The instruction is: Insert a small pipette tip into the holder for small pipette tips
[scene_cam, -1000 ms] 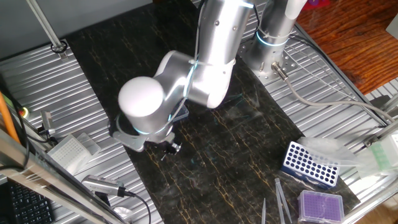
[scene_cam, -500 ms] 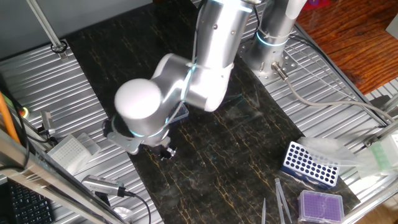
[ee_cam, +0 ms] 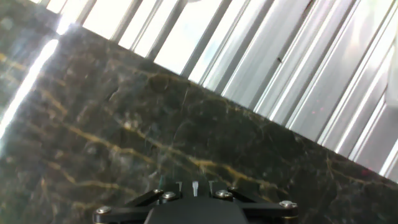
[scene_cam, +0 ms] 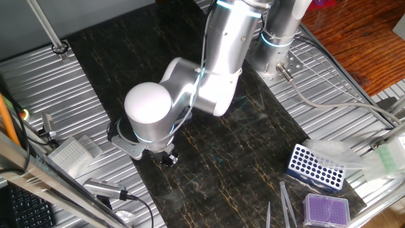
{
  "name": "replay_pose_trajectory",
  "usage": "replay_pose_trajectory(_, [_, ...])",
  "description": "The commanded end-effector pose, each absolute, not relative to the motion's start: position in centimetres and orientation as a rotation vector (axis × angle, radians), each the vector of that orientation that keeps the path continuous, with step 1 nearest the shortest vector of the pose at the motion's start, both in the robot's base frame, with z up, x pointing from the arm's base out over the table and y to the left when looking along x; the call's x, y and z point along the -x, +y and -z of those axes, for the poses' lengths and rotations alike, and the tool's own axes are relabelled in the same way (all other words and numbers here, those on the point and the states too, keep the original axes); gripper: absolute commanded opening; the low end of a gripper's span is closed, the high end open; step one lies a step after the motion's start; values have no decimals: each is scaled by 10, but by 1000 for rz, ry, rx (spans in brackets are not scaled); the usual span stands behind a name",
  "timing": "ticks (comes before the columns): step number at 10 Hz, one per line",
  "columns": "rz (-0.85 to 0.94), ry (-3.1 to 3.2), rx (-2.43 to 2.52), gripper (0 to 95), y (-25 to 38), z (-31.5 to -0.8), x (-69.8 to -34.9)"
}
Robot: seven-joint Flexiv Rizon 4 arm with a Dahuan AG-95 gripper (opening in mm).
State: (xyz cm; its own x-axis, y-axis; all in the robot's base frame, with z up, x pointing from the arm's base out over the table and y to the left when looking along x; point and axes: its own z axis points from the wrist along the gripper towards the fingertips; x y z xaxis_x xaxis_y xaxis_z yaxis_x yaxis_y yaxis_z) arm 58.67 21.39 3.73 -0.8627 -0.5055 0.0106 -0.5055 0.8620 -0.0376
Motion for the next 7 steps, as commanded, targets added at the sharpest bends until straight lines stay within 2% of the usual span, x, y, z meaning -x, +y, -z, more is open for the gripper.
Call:
replay_pose_trajectory(1, [-62,-3029,-830,190,213,-38,-588])
replay_pose_trajectory(7, [-69,-3036,-839,190,212,-32,-594])
